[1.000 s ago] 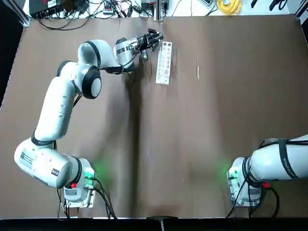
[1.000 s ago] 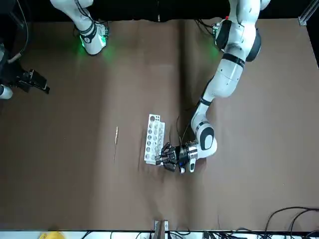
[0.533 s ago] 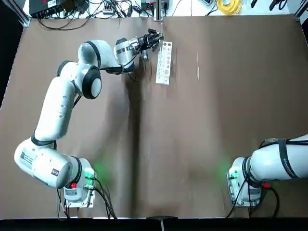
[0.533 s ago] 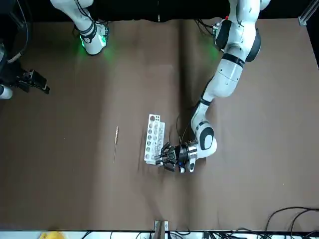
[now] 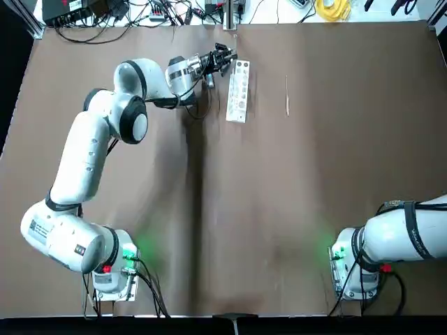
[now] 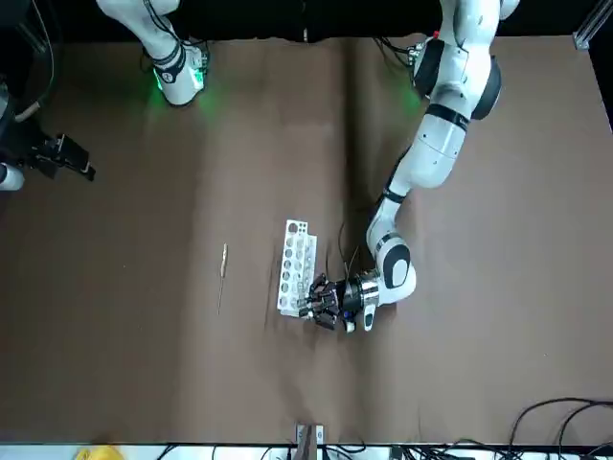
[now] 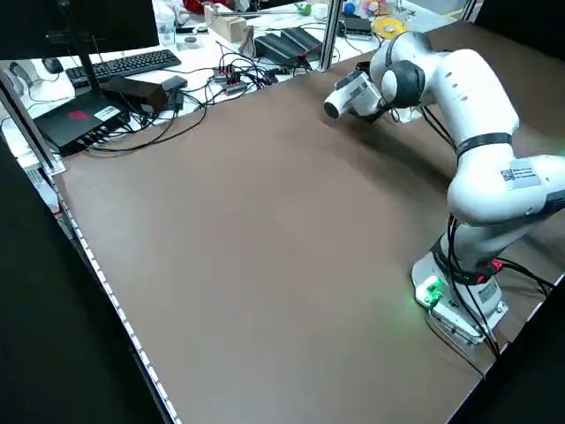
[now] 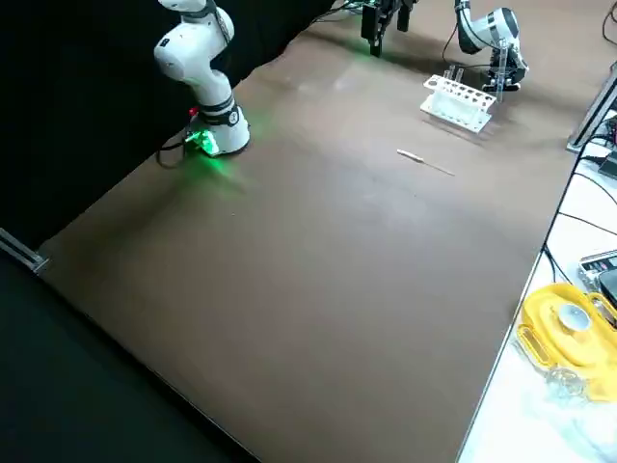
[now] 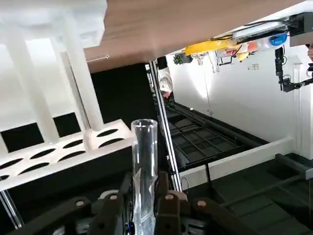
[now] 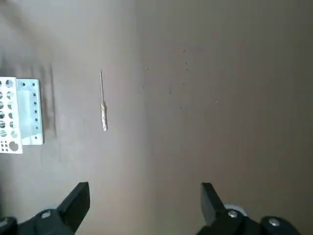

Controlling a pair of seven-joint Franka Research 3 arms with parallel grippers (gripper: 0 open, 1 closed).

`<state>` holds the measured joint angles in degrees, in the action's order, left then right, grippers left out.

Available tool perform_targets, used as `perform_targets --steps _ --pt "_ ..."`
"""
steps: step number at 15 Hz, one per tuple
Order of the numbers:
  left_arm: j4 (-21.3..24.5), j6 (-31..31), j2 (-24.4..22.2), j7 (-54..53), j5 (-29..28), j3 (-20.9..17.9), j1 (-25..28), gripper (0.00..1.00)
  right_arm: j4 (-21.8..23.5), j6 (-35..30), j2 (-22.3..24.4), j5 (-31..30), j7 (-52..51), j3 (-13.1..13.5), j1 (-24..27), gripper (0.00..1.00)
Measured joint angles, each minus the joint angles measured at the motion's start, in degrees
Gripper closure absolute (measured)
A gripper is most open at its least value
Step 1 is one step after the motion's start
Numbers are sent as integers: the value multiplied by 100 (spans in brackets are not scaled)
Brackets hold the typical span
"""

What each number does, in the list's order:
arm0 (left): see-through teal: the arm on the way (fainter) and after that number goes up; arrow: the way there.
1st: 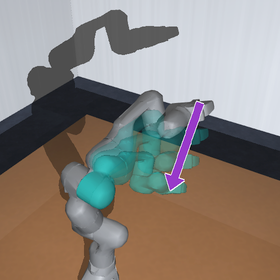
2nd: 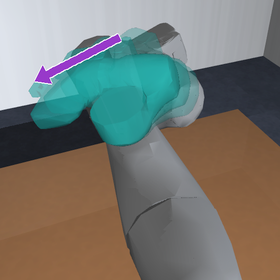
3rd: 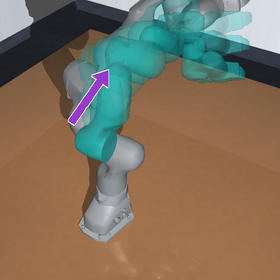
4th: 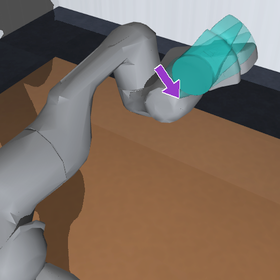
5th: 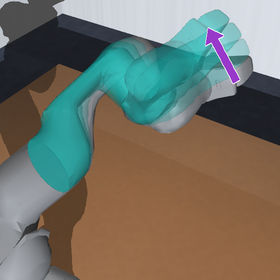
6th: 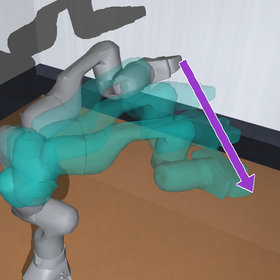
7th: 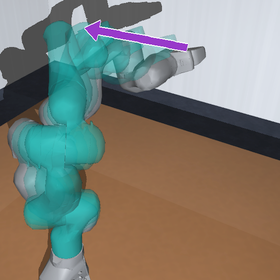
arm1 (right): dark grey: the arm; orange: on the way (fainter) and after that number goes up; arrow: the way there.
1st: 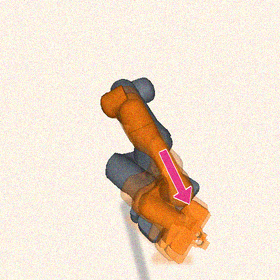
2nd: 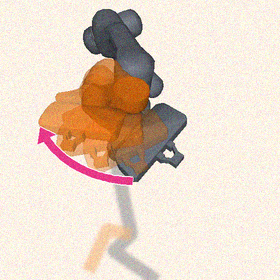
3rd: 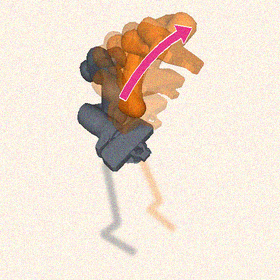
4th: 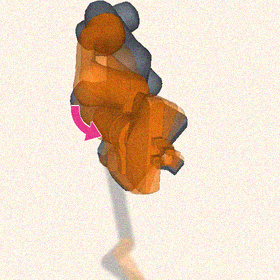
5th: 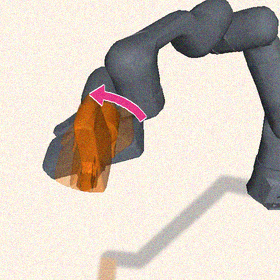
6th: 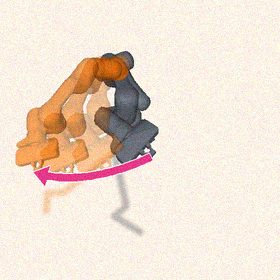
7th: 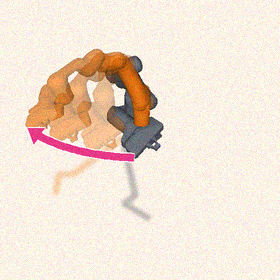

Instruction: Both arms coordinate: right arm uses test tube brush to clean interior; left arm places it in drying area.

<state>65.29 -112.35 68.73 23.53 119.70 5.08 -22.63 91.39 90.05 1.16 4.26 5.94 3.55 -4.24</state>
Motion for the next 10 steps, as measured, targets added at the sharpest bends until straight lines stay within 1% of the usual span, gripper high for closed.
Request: perform_targets --steps 10 --pt "-6 0 19 -34 0 0 -17 77 0 41 0 0 0 2 2 0"
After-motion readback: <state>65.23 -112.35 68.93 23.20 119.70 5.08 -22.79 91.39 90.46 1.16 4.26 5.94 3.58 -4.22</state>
